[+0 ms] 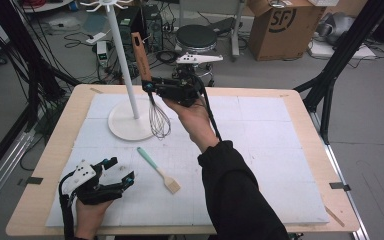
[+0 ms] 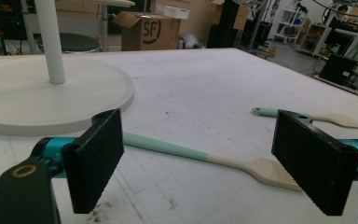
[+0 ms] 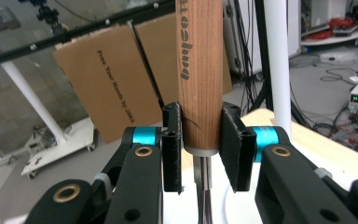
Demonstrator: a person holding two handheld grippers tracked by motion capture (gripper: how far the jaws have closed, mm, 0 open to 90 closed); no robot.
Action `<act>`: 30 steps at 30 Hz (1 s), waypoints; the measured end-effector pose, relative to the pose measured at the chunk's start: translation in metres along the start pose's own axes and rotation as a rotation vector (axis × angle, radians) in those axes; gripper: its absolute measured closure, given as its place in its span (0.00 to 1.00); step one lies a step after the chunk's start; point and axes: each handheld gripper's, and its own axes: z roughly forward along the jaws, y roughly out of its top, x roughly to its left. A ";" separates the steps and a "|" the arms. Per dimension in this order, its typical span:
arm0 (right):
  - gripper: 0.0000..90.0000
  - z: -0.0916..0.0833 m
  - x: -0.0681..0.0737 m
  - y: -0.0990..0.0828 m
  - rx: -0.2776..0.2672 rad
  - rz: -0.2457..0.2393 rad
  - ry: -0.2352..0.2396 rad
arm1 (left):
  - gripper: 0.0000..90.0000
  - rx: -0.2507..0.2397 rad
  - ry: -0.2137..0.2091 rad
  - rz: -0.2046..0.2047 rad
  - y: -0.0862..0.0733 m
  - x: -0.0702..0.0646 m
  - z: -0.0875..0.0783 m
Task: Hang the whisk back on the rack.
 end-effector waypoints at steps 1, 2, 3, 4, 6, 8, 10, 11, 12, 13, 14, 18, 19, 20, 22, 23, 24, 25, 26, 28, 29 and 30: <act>0.80 0.002 -0.001 0.001 -0.005 0.008 0.008 | 0.19 -0.001 0.000 -0.003 0.000 0.000 0.000; 0.80 0.004 -0.001 0.002 -0.011 0.009 0.008 | 0.19 0.001 0.003 -0.001 0.000 0.001 0.000; 0.80 0.006 -0.002 0.004 -0.014 0.016 0.012 | 0.19 0.003 0.006 0.003 0.000 0.002 0.001; 0.80 0.008 -0.003 0.006 -0.016 0.015 0.016 | 0.19 0.003 0.008 0.001 0.000 0.003 0.001; 0.80 0.010 -0.003 0.010 -0.038 0.016 0.032 | 0.19 0.003 0.009 -0.003 0.000 0.004 0.001; 0.80 0.012 -0.003 0.014 -0.056 0.007 0.038 | 0.19 0.000 0.007 -0.010 0.000 0.005 0.001; 0.80 0.014 -0.004 0.018 -0.081 0.009 0.045 | 0.19 0.000 0.004 -0.016 -0.001 0.006 0.001; 0.80 0.016 -0.005 0.019 -0.097 0.016 0.052 | 0.19 0.000 0.003 -0.016 -0.001 0.007 0.001; 0.80 0.017 -0.006 0.020 -0.108 0.021 0.062 | 0.19 -0.002 0.007 -0.014 -0.001 0.007 0.001; 0.80 0.019 -0.006 0.021 -0.122 0.027 0.068 | 0.19 -0.003 0.002 -0.020 -0.001 0.007 0.000; 0.80 0.022 -0.007 0.022 -0.133 0.024 0.076 | 0.19 -0.006 0.006 -0.021 -0.001 0.008 0.000; 0.80 0.033 -0.006 0.027 -0.163 0.018 0.101 | 0.19 -0.013 0.010 -0.033 -0.001 0.011 -0.002; 0.80 0.036 -0.006 0.028 -0.170 0.021 0.103 | 0.19 -0.011 0.010 -0.036 -0.001 0.011 -0.002; 0.80 0.039 -0.007 0.029 -0.169 0.022 0.105 | 0.19 -0.014 0.012 -0.035 -0.001 0.012 -0.002; 0.80 0.045 -0.008 0.031 -0.171 0.025 0.111 | 0.19 -0.015 0.011 -0.037 -0.001 0.013 -0.003; 0.80 0.048 -0.008 0.032 -0.168 0.026 0.114 | 0.19 -0.014 0.011 -0.038 -0.001 0.013 -0.003; 0.80 0.051 -0.008 0.033 -0.159 0.024 0.115 | 0.19 -0.011 0.010 -0.035 -0.001 0.013 -0.003; 0.80 0.055 -0.007 0.033 -0.154 0.022 0.109 | 0.19 -0.013 0.008 -0.037 -0.001 0.013 -0.003; 0.80 0.058 -0.007 0.034 -0.147 0.022 0.112 | 0.19 -0.014 0.008 -0.037 -0.001 0.013 -0.003; 0.80 0.063 -0.008 0.034 -0.142 0.022 0.111 | 0.19 -0.012 0.013 -0.039 -0.001 0.012 -0.004; 0.80 0.066 -0.008 0.034 -0.134 0.025 0.108 | 0.19 -0.015 0.013 -0.042 -0.001 0.012 -0.005; 0.80 0.068 -0.010 0.034 -0.131 0.032 0.106 | 0.19 -0.015 0.017 -0.040 -0.001 0.012 -0.006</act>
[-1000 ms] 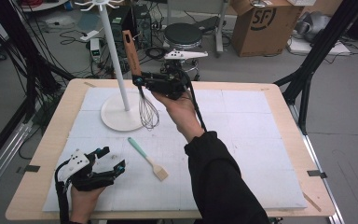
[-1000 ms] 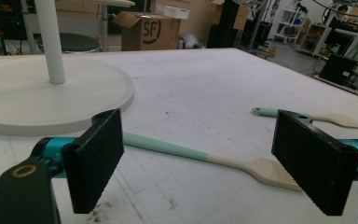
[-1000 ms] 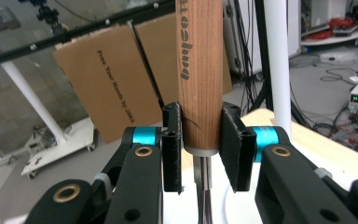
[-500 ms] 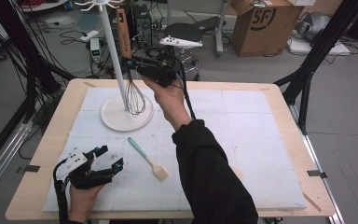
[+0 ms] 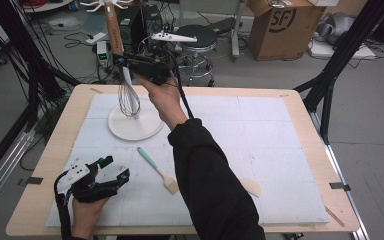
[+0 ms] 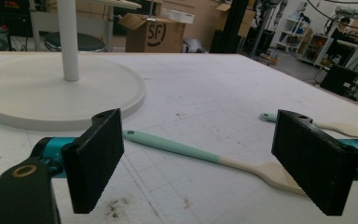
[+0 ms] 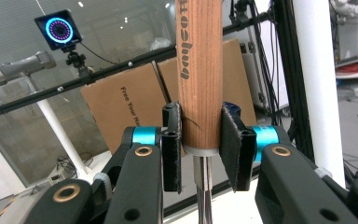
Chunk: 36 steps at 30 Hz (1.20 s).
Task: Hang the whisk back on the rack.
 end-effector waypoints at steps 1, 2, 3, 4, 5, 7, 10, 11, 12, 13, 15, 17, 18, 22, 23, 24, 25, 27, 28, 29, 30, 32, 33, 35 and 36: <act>0.80 0.002 -0.002 0.000 0.006 0.003 0.001 | 0.19 0.001 -0.001 0.002 0.000 0.000 -0.001; 0.80 0.004 -0.003 -0.001 0.011 0.003 0.000 | 0.19 -0.002 0.003 0.001 0.000 0.001 -0.001; 0.80 0.006 -0.004 -0.001 0.011 0.002 -0.004 | 0.19 -0.004 0.002 -0.002 0.000 0.001 -0.002; 0.80 0.007 -0.005 0.000 0.014 0.001 -0.001 | 0.19 -0.004 0.004 -0.004 0.000 0.001 -0.003; 0.80 0.009 -0.006 0.000 0.019 0.003 -0.007 | 0.19 -0.004 0.006 -0.004 0.000 0.001 -0.003; 0.80 0.011 -0.008 0.000 0.020 0.006 -0.012 | 0.19 -0.006 0.008 -0.006 -0.001 0.002 -0.004; 0.80 0.015 -0.011 0.000 0.020 0.004 -0.014 | 0.19 -0.007 0.010 -0.006 -0.001 0.003 -0.005; 0.80 0.015 -0.012 0.000 0.021 0.011 -0.019 | 0.19 -0.005 0.010 -0.007 -0.001 0.003 -0.005; 0.80 0.016 -0.014 -0.001 0.022 0.009 -0.019 | 0.19 -0.005 0.009 -0.008 -0.001 0.003 -0.005; 0.80 0.016 -0.015 -0.001 0.024 0.012 -0.028 | 0.19 -0.008 0.009 -0.010 -0.001 0.003 -0.005; 0.80 0.016 -0.019 -0.002 0.021 0.014 -0.027 | 0.19 -0.008 0.008 -0.009 -0.001 0.003 -0.004; 0.80 0.016 -0.022 -0.002 0.014 0.017 -0.033 | 0.19 -0.010 0.005 -0.016 -0.001 0.002 -0.004; 0.80 0.016 -0.023 -0.003 0.016 0.018 -0.032 | 0.19 -0.007 0.005 -0.012 -0.001 0.002 -0.004; 0.80 0.016 -0.028 -0.004 0.007 0.024 -0.037 | 0.19 -0.001 0.002 -0.012 -0.001 0.001 -0.001; 0.80 0.016 -0.028 -0.005 0.007 0.027 -0.038 | 0.19 0.001 0.000 -0.010 -0.001 0.000 0.000; 0.80 0.017 -0.028 -0.005 0.004 0.027 -0.036 | 0.19 0.004 -0.003 -0.002 -0.001 0.000 0.000; 0.80 0.017 -0.029 -0.005 0.004 0.026 -0.033 | 0.19 0.003 -0.003 0.001 -0.001 -0.001 0.000; 0.80 0.019 -0.028 -0.007 0.007 0.021 -0.035 | 0.19 -0.003 -0.002 -0.003 -0.001 0.000 -0.001; 0.80 0.019 -0.028 -0.007 0.006 0.019 -0.038 | 0.19 -0.002 -0.001 -0.002 -0.001 0.000 -0.001; 0.80 0.019 -0.028 -0.007 0.002 0.019 -0.040 | 0.19 -0.004 -0.002 -0.010 -0.001 0.001 -0.001; 0.80 0.019 -0.029 -0.007 0.004 0.019 -0.037 | 0.19 -0.005 -0.001 -0.009 -0.001 0.001 -0.002; 0.80 0.020 -0.029 -0.008 0.001 0.017 -0.037 | 0.19 -0.008 -0.001 -0.015 -0.001 0.002 -0.003; 0.80 0.020 -0.029 -0.008 0.003 0.018 -0.037 | 0.19 -0.009 0.001 -0.012 -0.001 0.002 -0.003; 0.80 0.021 -0.029 -0.008 -0.002 0.021 -0.036 | 0.19 -0.009 0.001 -0.013 -0.001 0.002 -0.002; 0.80 0.021 -0.028 -0.009 -0.001 0.020 -0.040 | 0.19 -0.009 -0.001 -0.016 -0.001 0.002 -0.002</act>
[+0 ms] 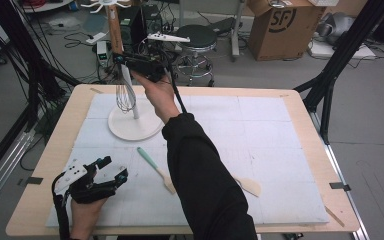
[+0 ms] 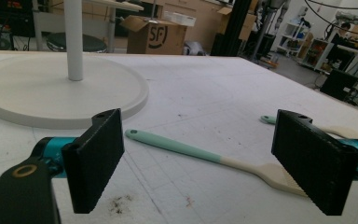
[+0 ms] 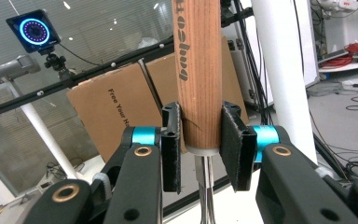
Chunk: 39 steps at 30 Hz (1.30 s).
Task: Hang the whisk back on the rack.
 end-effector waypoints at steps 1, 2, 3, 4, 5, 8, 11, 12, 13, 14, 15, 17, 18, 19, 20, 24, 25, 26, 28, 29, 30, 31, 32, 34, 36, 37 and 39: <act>0.79 0.001 0.001 -0.001 -0.002 -0.003 -0.005 | 0.19 0.001 -0.001 0.000 0.000 0.000 0.000; 0.79 0.001 0.002 -0.001 0.001 -0.004 -0.022 | 0.20 0.002 -0.005 0.001 0.000 0.000 0.000; 0.77 0.002 0.003 -0.001 0.000 -0.005 -0.032 | 0.20 0.001 -0.006 0.002 0.000 0.000 0.000; 0.69 0.002 0.003 -0.002 -0.003 -0.005 -0.038 | 0.20 0.000 -0.004 0.002 0.000 0.000 0.000; 0.61 0.003 0.003 -0.002 -0.006 -0.005 -0.050 | 0.20 -0.001 -0.004 0.002 0.000 0.000 0.000; 0.51 0.001 0.000 -0.003 -0.022 0.013 -0.058 | 0.20 -0.002 0.001 0.002 0.000 0.001 0.000; 0.50 -0.002 -0.002 -0.003 -0.034 0.014 -0.055 | 0.20 -0.005 0.000 -0.005 0.000 0.002 -0.001; 0.50 -0.003 -0.002 -0.003 -0.039 0.007 -0.054 | 0.20 -0.006 -0.001 -0.007 0.000 0.002 -0.001; 0.49 -0.005 -0.002 -0.002 -0.043 0.006 -0.055 | 0.20 -0.005 -0.004 -0.009 0.000 0.002 -0.001; 0.49 -0.006 -0.002 -0.002 -0.049 0.009 -0.053 | 0.20 -0.006 -0.004 -0.009 0.000 0.002 0.000; 0.48 -0.007 -0.002 -0.001 -0.052 0.009 -0.055 | 0.20 -0.006 -0.004 -0.007 0.000 0.002 0.000; 0.49 -0.009 -0.002 0.001 -0.066 0.008 -0.055 | 0.20 -0.005 -0.007 -0.008 0.000 0.001 0.000; 0.49 -0.010 -0.002 0.001 -0.078 0.010 -0.054 | 0.20 -0.003 -0.008 -0.010 0.000 0.001 0.001; 0.50 -0.011 -0.002 0.002 -0.087 0.012 -0.051 | 0.20 -0.003 -0.008 -0.013 0.000 0.001 0.001; 0.50 -0.013 -0.001 0.003 -0.098 0.008 -0.055 | 0.20 -0.004 -0.007 -0.013 -0.001 0.002 0.001; 0.52 -0.019 -0.002 0.009 -0.138 0.010 -0.064 | 0.20 -0.005 -0.009 -0.011 0.000 0.002 0.001; 0.52 -0.020 -0.002 0.011 -0.146 0.013 -0.065 | 0.20 -0.005 -0.008 -0.012 0.000 0.002 0.001; 0.52 -0.022 -0.003 0.013 -0.151 0.008 -0.072 | 0.20 -0.004 -0.008 -0.014 0.000 0.002 0.001; 0.52 -0.025 -0.004 0.016 -0.177 0.010 -0.076 | 0.20 -0.006 -0.008 -0.015 0.000 0.003 0.001; 0.52 -0.027 -0.005 0.018 -0.183 0.007 -0.084 | 0.20 -0.008 -0.007 -0.018 0.000 0.003 0.001; 0.52 -0.029 -0.006 0.019 -0.192 0.008 -0.088 | 0.20 -0.008 -0.008 -0.022 0.000 0.003 0.001; 0.52 -0.031 -0.007 0.020 -0.194 0.016 -0.088 | 0.20 -0.008 -0.008 -0.021 0.000 0.003 0.001; 0.53 -0.032 -0.008 0.022 -0.199 0.020 -0.095 | 0.20 -0.007 -0.008 -0.018 0.000 0.004 0.001; 0.54 -0.034 -0.008 0.026 -0.216 0.018 -0.101 | 0.20 -0.006 -0.008 -0.018 0.000 0.004 0.001; 0.56 -0.036 -0.008 0.032 -0.237 0.021 -0.101 | 0.20 -0.009 -0.009 -0.022 0.000 0.003 0.001; 0.56 -0.037 -0.007 0.035 -0.248 0.026 -0.094 | 0.20 -0.009 -0.008 -0.023 0.000 0.003 0.001; 0.56 -0.036 -0.006 0.042 -0.266 0.023 -0.091 | 0.20 -0.006 -0.007 -0.019 0.000 0.003 0.001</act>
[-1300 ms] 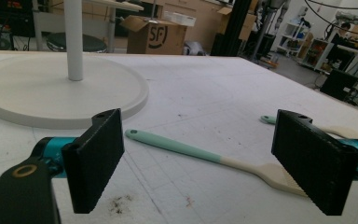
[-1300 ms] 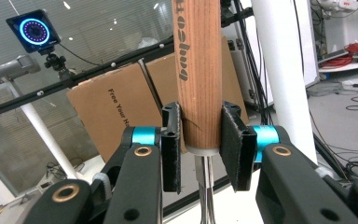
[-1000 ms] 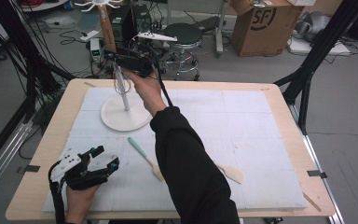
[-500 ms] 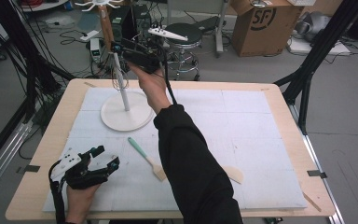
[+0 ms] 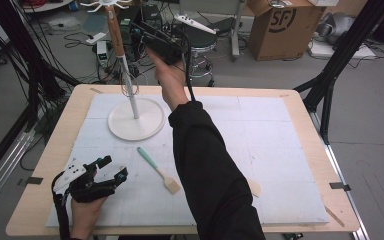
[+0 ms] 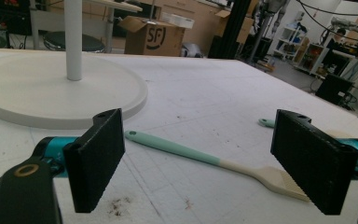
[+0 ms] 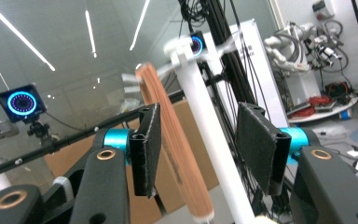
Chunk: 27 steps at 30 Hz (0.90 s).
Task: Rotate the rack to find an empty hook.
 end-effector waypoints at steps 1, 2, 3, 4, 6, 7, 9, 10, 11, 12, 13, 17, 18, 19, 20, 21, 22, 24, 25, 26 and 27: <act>0.57 0.001 0.000 0.003 -0.011 0.001 -0.005 | 0.20 0.001 -0.002 0.002 0.000 0.000 0.000; 0.60 0.001 0.000 0.005 -0.019 0.002 -0.012 | 0.20 0.000 -0.001 0.002 0.000 0.000 0.000; 0.65 0.001 -0.001 0.006 -0.032 0.007 -0.024 | 0.20 0.001 -0.001 0.003 0.000 0.000 0.000; 0.66 0.001 -0.002 0.007 -0.042 0.010 -0.032 | 0.20 0.000 -0.002 0.003 0.000 0.000 0.000; 0.76 0.001 -0.006 0.008 -0.054 0.036 -0.041 | 0.20 -0.001 -0.003 0.001 0.000 0.001 0.000; 0.78 0.001 -0.008 0.009 -0.059 0.034 -0.050 | 0.20 -0.002 -0.006 0.001 0.000 0.000 0.000; 0.86 0.002 -0.011 0.010 -0.062 0.042 -0.052 | 0.20 -0.002 -0.006 0.000 0.000 0.001 0.000; 0.90 0.003 -0.012 0.010 -0.070 0.034 -0.049 | 0.20 0.001 -0.005 0.001 0.000 0.001 0.000; 0.93 0.004 -0.012 0.011 -0.074 0.039 -0.038 | 0.20 0.001 -0.003 0.000 0.000 0.001 0.000; 0.97 0.005 -0.012 0.011 -0.087 0.034 -0.039 | 0.20 -0.001 -0.003 -0.003 0.000 0.001 0.000; 0.99 0.006 -0.012 0.011 -0.094 0.039 -0.040 | 0.20 0.000 -0.001 -0.004 0.000 0.002 0.000; 1.00 0.013 -0.012 0.014 -0.096 0.053 -0.015 | 0.20 -0.003 0.004 -0.002 0.000 0.004 -0.001; 1.00 0.014 -0.012 0.014 -0.097 0.053 -0.009 | 0.20 -0.003 0.005 -0.004 0.000 0.004 -0.001; 1.00 0.015 -0.012 0.014 -0.086 0.056 -0.008 | 0.20 -0.005 0.003 -0.006 0.000 0.004 0.000; 1.00 0.017 -0.012 0.014 -0.088 0.062 -0.007 | 0.20 -0.005 0.002 -0.007 0.000 0.003 0.000; 1.00 0.019 -0.012 0.015 -0.084 0.063 0.002 | 0.20 -0.008 0.003 -0.009 0.000 0.003 0.000; 1.00 0.021 -0.011 0.015 -0.086 0.064 0.004 | 0.20 -0.004 0.001 -0.003 0.000 0.003 0.000; 1.00 0.024 -0.009 0.016 -0.087 0.063 0.016 | 0.20 -0.004 0.001 -0.002 0.000 0.003 0.001; 1.00 0.026 -0.008 0.016 -0.087 0.064 0.016 | 0.20 -0.003 0.000 -0.002 0.000 0.004 0.001; 1.00 0.027 -0.007 0.016 -0.082 0.064 0.024 | 0.20 -0.001 -0.003 -0.005 0.000 0.003 0.001; 1.00 0.028 -0.006 0.016 -0.082 0.065 0.025 | 0.20 0.000 -0.004 -0.005 0.000 0.003 0.002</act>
